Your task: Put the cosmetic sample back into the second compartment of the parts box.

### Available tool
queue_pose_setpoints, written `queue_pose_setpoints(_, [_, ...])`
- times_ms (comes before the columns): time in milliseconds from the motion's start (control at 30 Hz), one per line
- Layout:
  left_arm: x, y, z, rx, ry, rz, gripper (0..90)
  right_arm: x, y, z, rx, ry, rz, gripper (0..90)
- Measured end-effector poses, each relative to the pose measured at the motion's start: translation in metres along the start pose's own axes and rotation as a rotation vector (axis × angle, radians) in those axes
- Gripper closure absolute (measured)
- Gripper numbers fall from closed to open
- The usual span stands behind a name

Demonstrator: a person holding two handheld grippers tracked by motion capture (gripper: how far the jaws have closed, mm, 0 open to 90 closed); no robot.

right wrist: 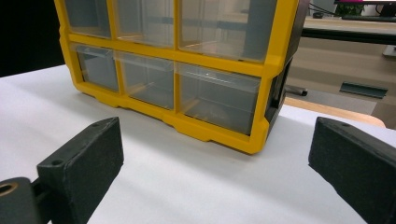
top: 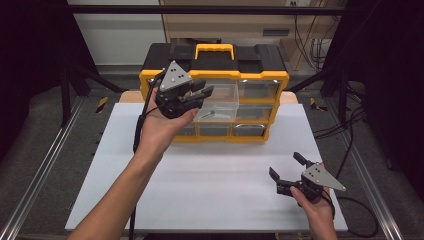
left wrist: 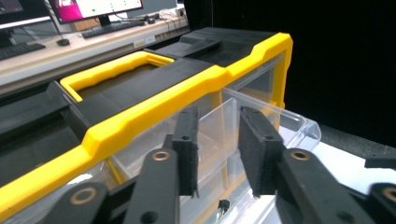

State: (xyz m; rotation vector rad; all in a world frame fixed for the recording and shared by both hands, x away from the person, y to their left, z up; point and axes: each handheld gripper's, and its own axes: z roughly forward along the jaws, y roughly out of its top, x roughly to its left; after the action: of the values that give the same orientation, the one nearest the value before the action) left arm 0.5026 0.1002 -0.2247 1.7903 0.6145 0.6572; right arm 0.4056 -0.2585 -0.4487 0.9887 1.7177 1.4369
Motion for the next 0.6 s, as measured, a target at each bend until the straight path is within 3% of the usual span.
queue_pose_setpoints(400, [-0.009,0.002,-0.007,-0.042,0.017,0.034,46.4,0.000,0.000,0.000,-0.003,0.001,0.001,3.5])
queue_pose_setpoints(600, [-0.012,0.000,-0.009,-0.048,0.021,0.031,35.1,0.000,0.000,0.000,-0.004,0.000,0.001,3.6])
